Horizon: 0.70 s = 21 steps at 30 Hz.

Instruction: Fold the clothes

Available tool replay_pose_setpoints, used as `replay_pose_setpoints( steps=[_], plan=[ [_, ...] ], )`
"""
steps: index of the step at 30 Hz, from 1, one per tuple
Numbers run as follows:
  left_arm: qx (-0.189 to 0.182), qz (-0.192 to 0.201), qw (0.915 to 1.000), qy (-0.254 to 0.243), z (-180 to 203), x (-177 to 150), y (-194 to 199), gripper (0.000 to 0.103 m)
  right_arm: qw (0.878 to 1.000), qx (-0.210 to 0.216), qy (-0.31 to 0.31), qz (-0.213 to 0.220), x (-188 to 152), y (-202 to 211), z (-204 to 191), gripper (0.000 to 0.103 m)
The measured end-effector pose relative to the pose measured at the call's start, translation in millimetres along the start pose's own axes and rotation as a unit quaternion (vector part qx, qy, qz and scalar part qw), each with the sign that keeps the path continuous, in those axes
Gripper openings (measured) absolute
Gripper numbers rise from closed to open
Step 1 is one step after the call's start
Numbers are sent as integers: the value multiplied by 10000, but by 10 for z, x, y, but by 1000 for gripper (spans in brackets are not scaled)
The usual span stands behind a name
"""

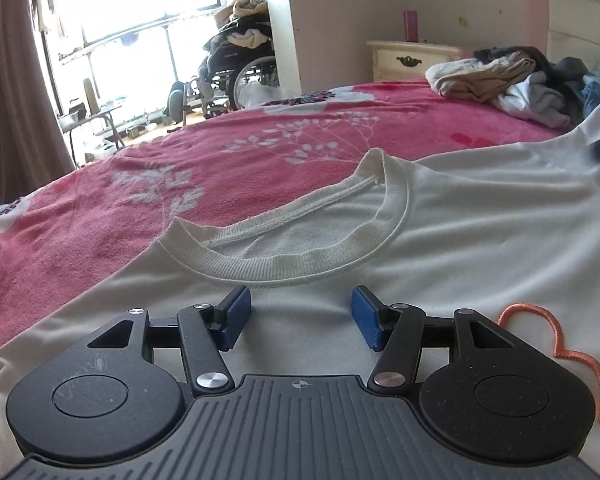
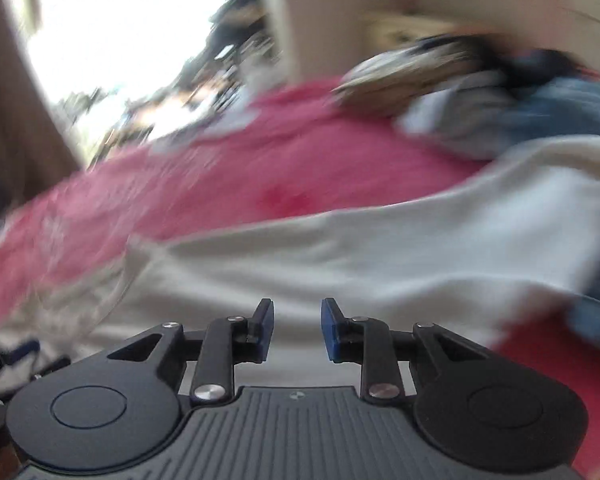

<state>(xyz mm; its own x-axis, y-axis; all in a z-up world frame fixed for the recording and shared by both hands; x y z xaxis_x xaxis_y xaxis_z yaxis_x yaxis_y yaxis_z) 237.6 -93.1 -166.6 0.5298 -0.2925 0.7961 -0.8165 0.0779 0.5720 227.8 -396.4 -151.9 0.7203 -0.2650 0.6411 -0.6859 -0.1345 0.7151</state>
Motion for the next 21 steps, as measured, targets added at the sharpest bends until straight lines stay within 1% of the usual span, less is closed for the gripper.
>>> replay_pose_setpoints(
  steps=[1,2,3,5,7,8,9,10,12,16,18,19,20,21],
  plan=[
    [-20,-16,10000,65,-27,-15,-12,62,9998,-98,59,-184,40,-240,-15,25],
    [-44,-39,9999,159,-57,-23,-29,64,9991,-207,113,-346,84,-475,-22,24],
    [-79,-73,9996,262,-87,-27,-45,68,9986,-401,136,-325,158,-667,31,23],
    [-150,-132,9989,435,-135,-32,-74,70,9976,-676,151,-58,399,-852,138,23],
    [-173,-138,9987,461,-137,-33,-76,71,9959,-891,-89,-86,591,-965,282,18],
    [-169,-138,9987,451,-132,-32,-76,71,9952,-954,-189,-121,665,-952,321,16],
    [-165,-138,9988,442,-127,-31,-77,71,9943,-1023,-269,-143,733,-925,360,21],
    [-172,-141,9987,449,-132,-34,-78,71,9932,-1148,-193,-61,752,-788,392,25],
    [-177,-140,9987,457,-133,-36,-76,71,9904,-1375,-52,107,786,-503,460,25],
    [-178,-142,9987,462,-135,-35,-75,71,9921,-1169,25,462,648,512,661,25],
    [-194,-149,9983,535,-158,-15,-52,71,9936,-989,-26,542,535,1034,717,25],
    [-205,-155,9978,614,-181,0,-30,71,9947,-889,-73,520,474,1245,726,25],
    [-217,-160,9972,694,-205,16,-7,71,9965,-725,-142,400,391,1422,736,25],
    [-218,-173,9962,821,-235,33,34,71,9982,-506,-218,230,345,1511,726,25]
  ],
)
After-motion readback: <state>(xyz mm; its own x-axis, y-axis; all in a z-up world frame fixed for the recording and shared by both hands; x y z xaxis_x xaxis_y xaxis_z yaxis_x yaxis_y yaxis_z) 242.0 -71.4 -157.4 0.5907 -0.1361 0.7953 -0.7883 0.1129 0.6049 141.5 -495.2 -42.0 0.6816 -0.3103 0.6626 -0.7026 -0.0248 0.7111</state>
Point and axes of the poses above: each gripper's, at about its wrist camera, not at the fingertips, and y roughly against the way its jaws point, z to its right, x to its top, the point moved 3 cm from there along -y, roughly the way its jaws point, and after that the axes turned 8 degrees about x, right-handed, at the moved point
